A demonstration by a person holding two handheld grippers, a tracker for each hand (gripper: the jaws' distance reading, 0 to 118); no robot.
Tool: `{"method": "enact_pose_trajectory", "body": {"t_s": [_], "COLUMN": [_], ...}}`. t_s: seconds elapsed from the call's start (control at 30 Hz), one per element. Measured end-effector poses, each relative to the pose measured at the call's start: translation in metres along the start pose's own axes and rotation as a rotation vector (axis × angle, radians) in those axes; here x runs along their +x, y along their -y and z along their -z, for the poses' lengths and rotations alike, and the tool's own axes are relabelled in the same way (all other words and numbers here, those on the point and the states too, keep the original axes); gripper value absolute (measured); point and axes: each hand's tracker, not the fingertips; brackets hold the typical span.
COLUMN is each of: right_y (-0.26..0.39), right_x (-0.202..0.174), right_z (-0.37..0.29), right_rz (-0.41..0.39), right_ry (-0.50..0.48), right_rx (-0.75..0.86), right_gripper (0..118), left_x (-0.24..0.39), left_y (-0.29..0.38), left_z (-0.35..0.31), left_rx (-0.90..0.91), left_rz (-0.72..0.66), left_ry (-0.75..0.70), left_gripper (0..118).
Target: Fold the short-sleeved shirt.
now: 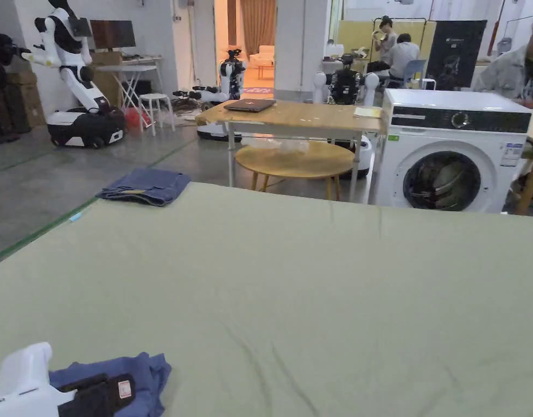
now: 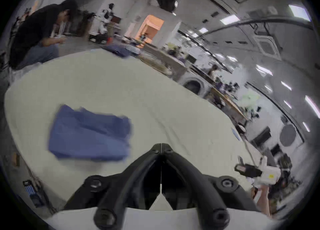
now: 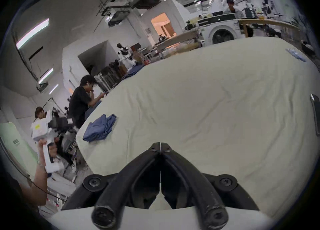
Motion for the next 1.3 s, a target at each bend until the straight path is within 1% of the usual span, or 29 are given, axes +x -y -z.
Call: {"method": "enact_pose_trajectory", "body": {"t_s": [0.03,0.1,0.13,0.2,0.27,0.37,0.47,0.6,0.63,0.67,0.73,0.77,0.87,0.93,1.3], "right_y": [0.001,0.002,0.001,-0.005,-0.014,-0.035,-0.056,-0.078,-0.083,-0.086,-0.092,-0.094,-0.100,-0.098,-0.097], "right_x": [0.002,0.008,0.009,0.012,0.013,0.012,0.007,-0.005,-0.009,-0.012,-0.019,-0.022,-0.029,-0.032,-0.036], "right_z": [-0.009,-0.028,-0.039,-0.060,-0.083,-0.115,-0.142,-0.164,-0.170,-0.174,-0.178,-0.178,-0.174,-0.173,-0.166], "right_rz": [0.001,-0.027,-0.035,-0.071,-0.118,-0.191,-0.256,-0.354,-0.367,-0.372,-0.379,-0.384,-0.413,-0.421,-0.421], "right_ry": [0.023,0.074,0.098,0.161,0.227,0.318,0.394,0.485,0.500,0.500,0.500,0.510,0.526,0.515,0.502], "right_rx": [0.016,0.045,0.068,0.110,0.175,0.290,0.427,0.590,0.641,0.679,0.767,0.786,0.793,0.801,0.795], "right_gripper": [0,0,0,0,0,0,0,0,0,0,0,0,0,0,0], "left_x": [0.027,0.077,0.104,0.150,0.196,0.248,0.280,0.306,0.306,0.306,0.309,0.310,0.310,0.310,0.305], "left_y": [0.003,0.009,0.010,0.004,-0.012,-0.047,-0.081,-0.110,-0.108,-0.108,-0.112,-0.113,-0.115,-0.114,-0.113], "left_z": [0.004,0.019,0.023,0.021,0.010,-0.017,-0.048,-0.082,-0.084,-0.087,-0.092,-0.091,-0.089,-0.087,-0.082], "left_rx": [-0.063,-0.151,-0.170,-0.130,-0.047,0.113,0.306,0.536,0.671,0.712,0.758,0.750,0.738,0.738,0.714], "left_rz": [0.028,0.107,0.138,0.177,0.239,0.393,0.504,0.574,0.089,-0.013,-0.015,-0.011,0.009,0.011,-0.002], "left_ry": [-0.005,0.011,0.026,0.017,0.007,0.010,-0.001,-0.022,0.139,0.172,0.154,0.153,0.136,0.129,0.115], "left_gripper": [0,0,0,0,0,0,0,0,0,0,0,0,0,0,0]}}
